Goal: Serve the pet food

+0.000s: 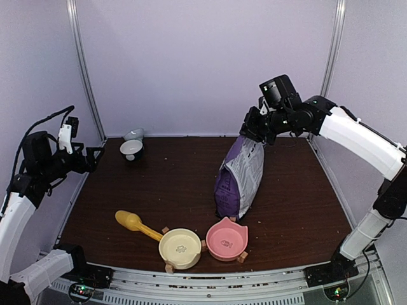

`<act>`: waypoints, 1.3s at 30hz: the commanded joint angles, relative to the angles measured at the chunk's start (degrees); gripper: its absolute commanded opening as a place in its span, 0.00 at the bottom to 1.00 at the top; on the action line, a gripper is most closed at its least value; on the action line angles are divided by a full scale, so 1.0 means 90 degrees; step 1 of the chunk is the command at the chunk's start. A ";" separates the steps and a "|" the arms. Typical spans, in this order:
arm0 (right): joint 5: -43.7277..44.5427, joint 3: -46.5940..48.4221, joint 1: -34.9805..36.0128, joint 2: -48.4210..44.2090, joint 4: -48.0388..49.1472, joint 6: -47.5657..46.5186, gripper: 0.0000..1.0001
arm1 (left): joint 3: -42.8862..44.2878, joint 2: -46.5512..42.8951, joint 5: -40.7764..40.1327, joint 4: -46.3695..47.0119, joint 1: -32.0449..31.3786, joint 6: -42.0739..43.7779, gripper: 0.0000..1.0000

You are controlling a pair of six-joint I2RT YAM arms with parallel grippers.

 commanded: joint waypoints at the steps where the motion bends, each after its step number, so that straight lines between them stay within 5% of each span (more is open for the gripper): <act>1: 0.0217 0.0447 0.0050 -0.0099 0.1346 -0.0040 0.00 | 0.0152 0.0028 -0.0309 0.0092 -0.0033 -0.0069 0.98; 5: 0.0495 0.0380 0.0050 -0.0083 0.1039 -0.0373 0.06 | 0.0118 -0.0087 -0.0963 0.0221 -0.0033 -0.0581 0.98; 11: 0.0877 -0.0258 0.0026 -0.0644 0.1019 -0.0941 0.61 | -0.0360 -0.0475 -0.1237 0.0851 -0.0036 -0.1645 0.98; 15: 0.0910 -0.0600 -0.0026 -0.1045 0.0933 -0.1409 0.76 | -0.1120 -0.0900 -0.1202 0.1267 -0.0036 -0.1993 0.98; 20: 0.1189 -0.0647 -0.0062 -0.1293 0.0362 -0.1699 0.78 | -0.0590 -0.0546 -0.1356 0.0133 -0.0037 -0.2191 0.98; 26: 0.1138 -0.1161 -0.0067 -0.1538 0.0982 -0.1439 0.74 | 0.0215 -0.0103 -0.1280 0.0610 -0.0299 -0.2718 0.97; 39: 0.1674 -0.0473 -0.0060 -0.0668 0.0395 -0.1542 0.66 | 0.3096 0.2585 -0.1989 -0.0063 -0.3267 -0.1336 0.97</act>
